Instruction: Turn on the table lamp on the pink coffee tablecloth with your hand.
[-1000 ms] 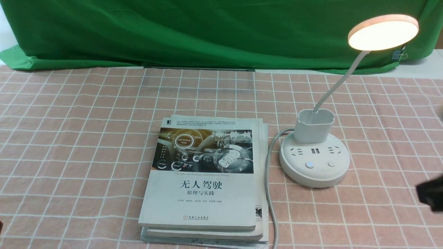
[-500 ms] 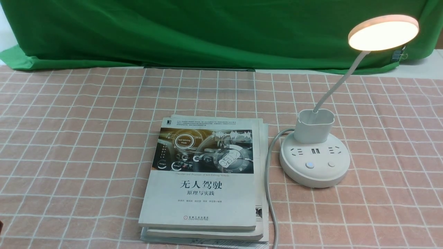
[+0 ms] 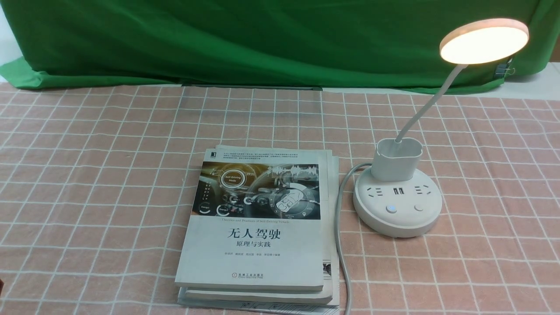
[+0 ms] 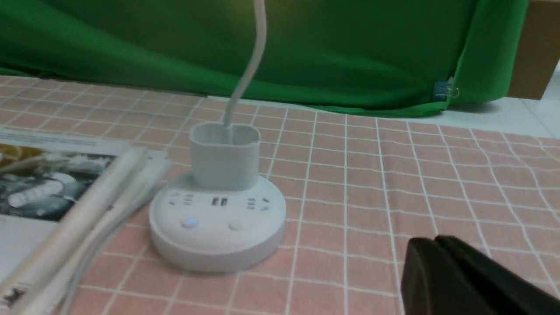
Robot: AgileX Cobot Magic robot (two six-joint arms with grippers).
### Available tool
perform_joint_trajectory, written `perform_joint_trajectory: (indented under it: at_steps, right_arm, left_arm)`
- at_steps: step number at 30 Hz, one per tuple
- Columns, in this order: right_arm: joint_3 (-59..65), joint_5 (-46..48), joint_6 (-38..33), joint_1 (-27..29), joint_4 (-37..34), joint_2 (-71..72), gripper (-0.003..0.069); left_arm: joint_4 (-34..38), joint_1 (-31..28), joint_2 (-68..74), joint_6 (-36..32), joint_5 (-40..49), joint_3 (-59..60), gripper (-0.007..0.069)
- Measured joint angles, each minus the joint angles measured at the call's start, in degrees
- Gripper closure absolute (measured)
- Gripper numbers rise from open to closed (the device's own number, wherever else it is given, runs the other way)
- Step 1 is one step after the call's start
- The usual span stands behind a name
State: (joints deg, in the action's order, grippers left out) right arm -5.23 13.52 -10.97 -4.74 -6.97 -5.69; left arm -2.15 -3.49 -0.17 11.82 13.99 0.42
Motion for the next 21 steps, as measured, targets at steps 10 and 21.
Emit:
perform_joint_trajectory:
  at_steps: [10,21]
  right_arm:
    - [5.7,0.2,0.9,0.5,0.2,5.6,0.0631]
    - [5.7,0.5,1.0,0.5,0.2,5.6,0.0620]
  left_arm:
    - [0.0,0.0,0.0,0.0,0.0,0.0,0.0606]
    - [0.0,0.0,0.0,0.1,0.0,0.0,0.0606]
